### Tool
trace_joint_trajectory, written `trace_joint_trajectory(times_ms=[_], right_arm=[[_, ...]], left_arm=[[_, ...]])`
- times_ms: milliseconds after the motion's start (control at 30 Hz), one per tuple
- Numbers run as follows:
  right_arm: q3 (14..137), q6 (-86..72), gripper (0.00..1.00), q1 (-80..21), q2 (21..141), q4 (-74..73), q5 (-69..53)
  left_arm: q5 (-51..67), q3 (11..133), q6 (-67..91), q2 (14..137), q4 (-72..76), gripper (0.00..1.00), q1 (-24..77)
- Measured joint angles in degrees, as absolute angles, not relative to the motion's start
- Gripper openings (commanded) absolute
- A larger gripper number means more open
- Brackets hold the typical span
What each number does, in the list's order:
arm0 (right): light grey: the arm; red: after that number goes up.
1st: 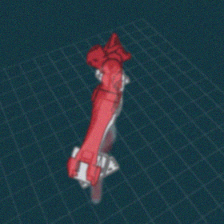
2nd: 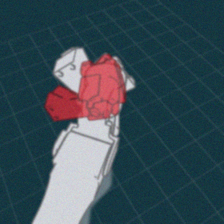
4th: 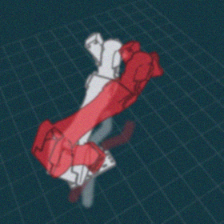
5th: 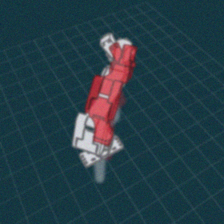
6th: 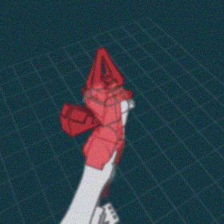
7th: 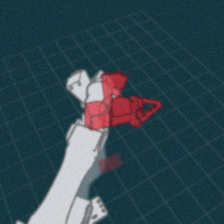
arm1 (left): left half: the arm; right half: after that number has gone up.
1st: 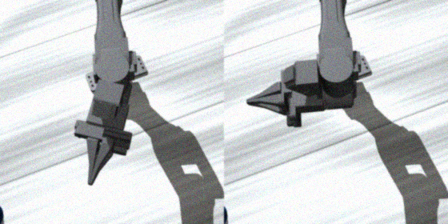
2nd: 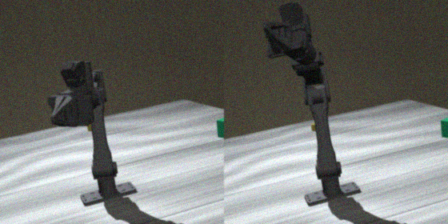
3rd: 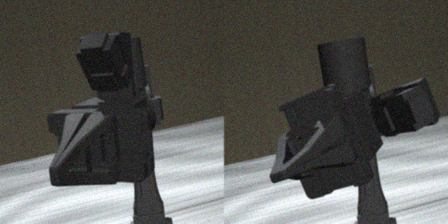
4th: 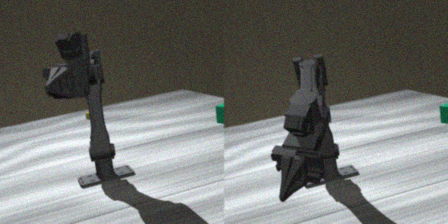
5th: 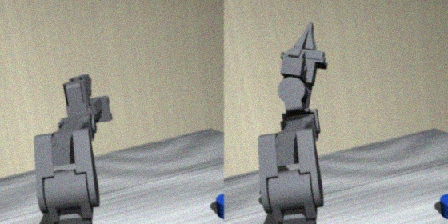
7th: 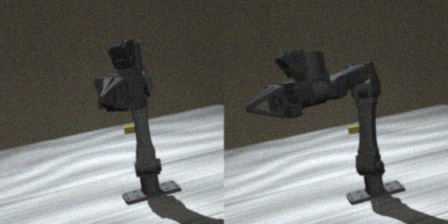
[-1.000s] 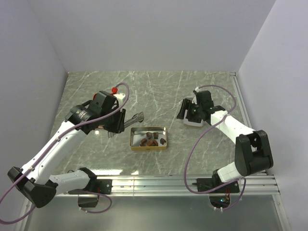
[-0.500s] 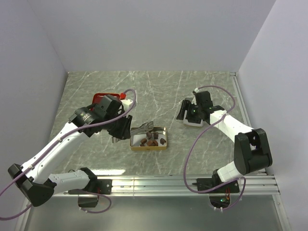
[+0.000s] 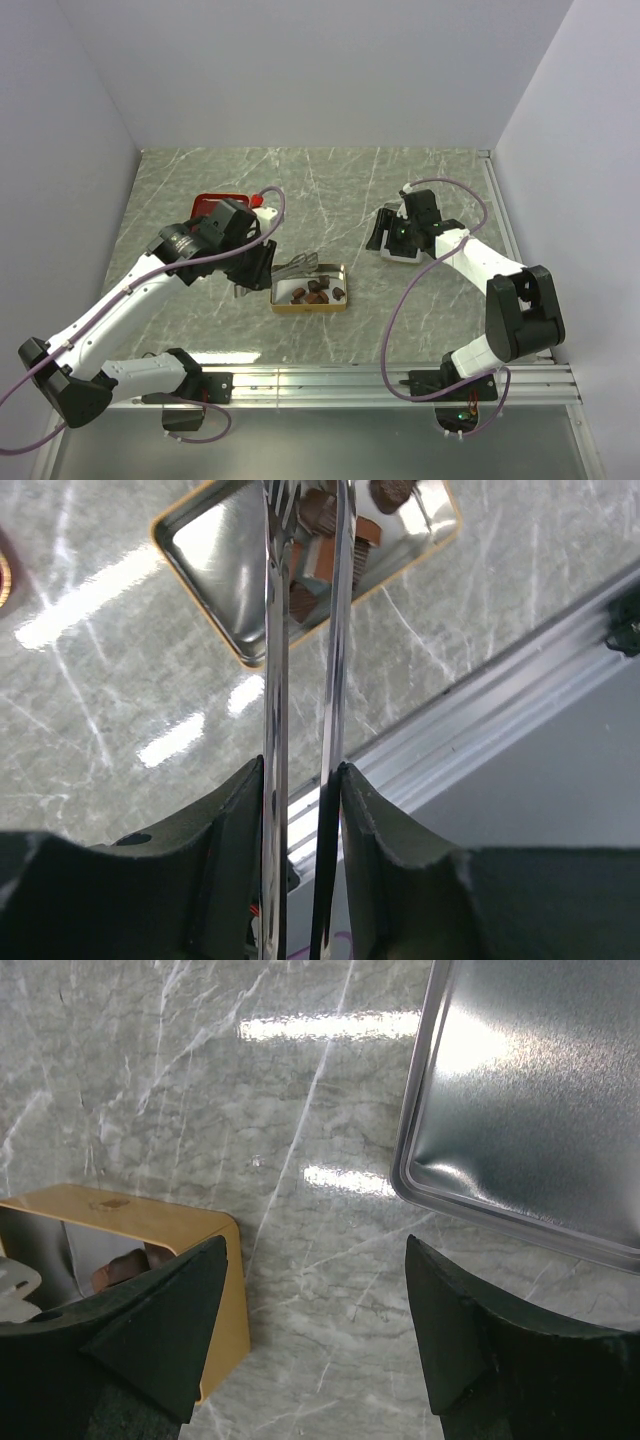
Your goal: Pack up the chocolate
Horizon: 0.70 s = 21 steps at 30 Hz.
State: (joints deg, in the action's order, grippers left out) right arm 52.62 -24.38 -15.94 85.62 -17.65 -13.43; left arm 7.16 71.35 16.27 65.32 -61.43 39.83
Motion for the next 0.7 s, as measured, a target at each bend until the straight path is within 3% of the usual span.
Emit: trace_joint_trajectory(times_ms=[233,433,700], right_arm=[[52.6,-24.4,0.79,-16.0,85.6,-17.6,-13.5],[52.6,-24.2,0.79,-16.0,85.6,-17.7,-13.6],[52.6,-24.2,0.79,-16.0,85.6,-17.6,-13.8]], left_arm=[[3.0,74.5,17.8,67.7,-59.2,0.39,39.8],[-5.6,82.7,19.2,77.3,-56.7,0.40,38.6],[-13.9,91.0,21.6,85.7,-57.5,0.41,25.9]])
